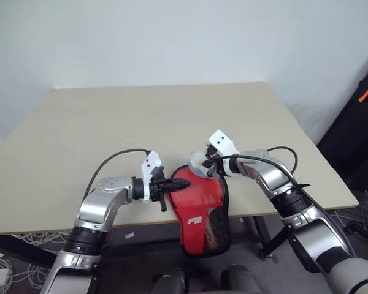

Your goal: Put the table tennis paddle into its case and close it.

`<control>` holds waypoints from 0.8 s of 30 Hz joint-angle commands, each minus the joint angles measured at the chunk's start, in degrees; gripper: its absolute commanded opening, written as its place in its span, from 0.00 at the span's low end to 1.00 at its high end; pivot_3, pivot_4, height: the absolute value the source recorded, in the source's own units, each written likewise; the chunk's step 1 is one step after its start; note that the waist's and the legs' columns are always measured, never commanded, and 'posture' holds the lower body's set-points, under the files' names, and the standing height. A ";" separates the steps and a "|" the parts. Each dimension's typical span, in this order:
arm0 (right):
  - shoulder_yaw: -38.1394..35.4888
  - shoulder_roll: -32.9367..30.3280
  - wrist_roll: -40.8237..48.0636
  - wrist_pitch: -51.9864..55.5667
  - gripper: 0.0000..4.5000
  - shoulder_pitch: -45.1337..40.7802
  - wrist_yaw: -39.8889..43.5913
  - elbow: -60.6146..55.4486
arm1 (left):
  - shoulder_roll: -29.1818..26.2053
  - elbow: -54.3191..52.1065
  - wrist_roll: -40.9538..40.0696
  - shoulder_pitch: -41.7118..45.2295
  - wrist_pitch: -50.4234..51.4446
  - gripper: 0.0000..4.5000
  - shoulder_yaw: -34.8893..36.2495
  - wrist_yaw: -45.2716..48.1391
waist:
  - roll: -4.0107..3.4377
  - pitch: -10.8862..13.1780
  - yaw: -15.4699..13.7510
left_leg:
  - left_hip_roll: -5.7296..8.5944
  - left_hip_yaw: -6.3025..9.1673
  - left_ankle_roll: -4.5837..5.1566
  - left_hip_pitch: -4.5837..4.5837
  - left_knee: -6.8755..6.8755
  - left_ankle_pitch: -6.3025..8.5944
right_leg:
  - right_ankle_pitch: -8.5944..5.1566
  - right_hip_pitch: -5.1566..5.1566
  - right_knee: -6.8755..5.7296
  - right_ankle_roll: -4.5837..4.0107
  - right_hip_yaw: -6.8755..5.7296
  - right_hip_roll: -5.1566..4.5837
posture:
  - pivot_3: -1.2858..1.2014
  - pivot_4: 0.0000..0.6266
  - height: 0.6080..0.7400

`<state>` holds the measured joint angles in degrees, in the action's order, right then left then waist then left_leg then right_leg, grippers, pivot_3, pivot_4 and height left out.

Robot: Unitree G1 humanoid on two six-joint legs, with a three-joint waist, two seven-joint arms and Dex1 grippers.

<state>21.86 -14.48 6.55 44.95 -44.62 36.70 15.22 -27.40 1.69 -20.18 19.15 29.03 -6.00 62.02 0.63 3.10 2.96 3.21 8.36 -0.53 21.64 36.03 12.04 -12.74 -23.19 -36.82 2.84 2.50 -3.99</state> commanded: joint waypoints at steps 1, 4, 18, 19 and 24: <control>-1.73 0.37 -1.20 -2.58 0.00 -3.89 0.11 2.33 | 1.64 1.19 1.59 1.18 -3.80 0.00 -0.95 -2.20 | -0.01 0.00 0.00 | 0.00 0.00 0.00 0.00 0.00 0.00 | 0.00 0.00 0.00 0.00 0.00 0.00 | 0.52 0.00 0.99; -1.81 0.76 -1.59 -4.53 0.00 -6.18 0.30 5.70 | 3.48 3.48 3.50 1.00 -6.94 0.00 -2.40 -3.60 | -0.02 0.00 0.00 | 0.00 -0.02 0.00 -0.01 0.00 0.00 | 0.03 -0.01 0.00 -0.04 0.01 0.00 | 0.52 0.00 0.99; -3.32 2.88 -3.94 -12.11 0.00 -11.63 0.54 18.45 | 6.31 12.46 9.81 0.68 -16.43 0.00 -5.68 -6.15 | -0.13 -0.06 0.01 | 0.01 -0.02 0.00 -0.03 -0.01 0.00 | 0.03 0.02 0.00 -0.05 0.01 0.01 | 0.52 0.00 0.99; -3.54 2.95 -4.11 -12.57 0.00 -11.98 0.47 19.33 | 6.32 12.75 9.81 0.55 -16.44 0.00 -5.73 -5.99 | -0.15 -0.07 0.01 | 0.01 -0.02 0.00 -0.04 -0.01 0.00 | 0.03 0.02 0.00 -0.05 0.01 0.01 | 0.52 0.00 0.99; -4.23 3.09 -5.05 -14.48 0.00 -13.43 0.67 22.48 | 5.79 15.08 11.13 -0.52 -17.98 0.00 -6.58 -5.37 | -0.28 -0.15 0.02 | 0.01 -0.02 0.00 -0.06 -0.01 0.00 | 0.03 0.04 0.00 -0.05 0.01 0.01 | 0.52 0.00 0.99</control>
<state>19.40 -11.08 2.16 32.30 -55.46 37.63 37.88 -21.00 15.23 -10.16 19.23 11.21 -11.56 56.36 0.35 2.95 2.99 3.22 8.33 -0.53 21.58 36.02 12.04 -12.71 -23.14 -36.82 2.80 2.51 -3.97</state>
